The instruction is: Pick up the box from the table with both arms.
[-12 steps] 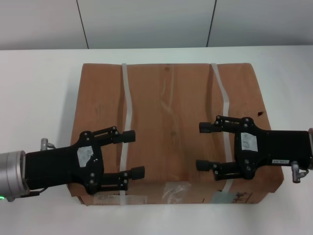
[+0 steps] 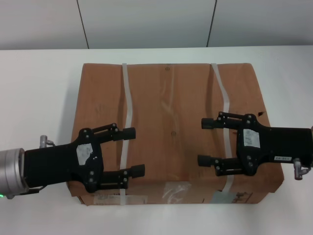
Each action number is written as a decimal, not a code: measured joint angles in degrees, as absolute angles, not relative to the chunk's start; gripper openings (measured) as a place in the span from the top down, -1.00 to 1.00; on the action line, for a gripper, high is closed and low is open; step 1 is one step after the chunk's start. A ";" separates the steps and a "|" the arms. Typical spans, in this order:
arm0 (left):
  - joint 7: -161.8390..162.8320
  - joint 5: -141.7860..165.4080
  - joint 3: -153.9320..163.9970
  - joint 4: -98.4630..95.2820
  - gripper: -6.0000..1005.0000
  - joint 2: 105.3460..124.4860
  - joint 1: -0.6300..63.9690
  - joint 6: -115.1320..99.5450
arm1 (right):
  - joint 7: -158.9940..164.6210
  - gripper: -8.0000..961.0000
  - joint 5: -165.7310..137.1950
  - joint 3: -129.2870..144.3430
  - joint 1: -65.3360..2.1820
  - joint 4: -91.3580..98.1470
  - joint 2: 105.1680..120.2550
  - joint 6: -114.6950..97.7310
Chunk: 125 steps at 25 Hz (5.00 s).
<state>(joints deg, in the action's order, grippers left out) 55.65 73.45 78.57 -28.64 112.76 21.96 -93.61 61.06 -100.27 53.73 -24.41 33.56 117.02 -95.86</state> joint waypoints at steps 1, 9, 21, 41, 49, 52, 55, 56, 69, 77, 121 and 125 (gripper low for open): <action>55.64 73.46 78.57 -28.65 -0.62 112.81 21.94 -93.62 | 61.07 -0.78 -100.28 53.69 -24.42 33.56 117.04 -95.78; 54.77 73.27 78.52 -28.51 -0.62 113.25 21.74 -93.57 | 61.01 -0.78 -100.28 53.70 -24.43 33.58 117.07 -95.56; 59.45 73.11 68.53 -28.12 -0.61 116.03 20.96 -88.75 | 62.42 -0.77 -100.28 42.34 -24.42 30.57 118.33 -88.73; 70.66 71.50 65.38 -16.85 -0.58 116.96 27.34 -66.98 | 79.92 -0.77 -99.72 35.49 -30.57 13.50 118.70 -66.04; 72.19 72.04 65.80 -16.38 -0.57 117.06 28.24 -65.82 | 80.54 -0.77 -99.97 35.43 -31.10 12.92 118.82 -65.43; 72.65 72.22 66.00 -16.36 -0.57 117.06 28.32 -65.64 | 81.07 -0.77 -100.04 35.42 -31.11 12.41 118.83 -64.99; 73.29 72.25 66.95 -16.30 -0.56 117.07 28.74 -65.05 | 81.62 -0.77 -100.07 35.81 -31.49 11.49 118.83 -63.73; 73.62 72.23 67.43 -16.29 -0.56 117.07 28.93 -64.74 | 81.69 -0.77 -100.06 36.06 -31.78 11.07 118.83 -63.31; 80.97 72.14 74.42 -16.21 -0.54 117.13 32.58 -62.96 | 80.56 -0.77 -100.07 37.90 -35.47 8.68 119.10 -61.53; 84.39 72.23 79.54 -16.15 -0.53 116.99 35.86 -62.57 | 78.99 -0.77 -99.78 37.87 -37.88 8.54 119.09 -61.40; 82.44 70.37 82.26 -16.83 0.67 117.15 35.03 -61.76 | 73.89 0.91 -95.80 37.56 -36.38 8.53 119.09 -61.84; 82.44 70.22 82.26 -16.83 0.67 117.13 34.94 -61.82 | 82.05 0.91 -96.21 38.71 -36.38 8.68 118.78 -62.13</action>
<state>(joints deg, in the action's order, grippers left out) 82.44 70.22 82.26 -16.83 117.13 34.94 -61.83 82.05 -96.21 38.72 -36.38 8.68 118.78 -62.13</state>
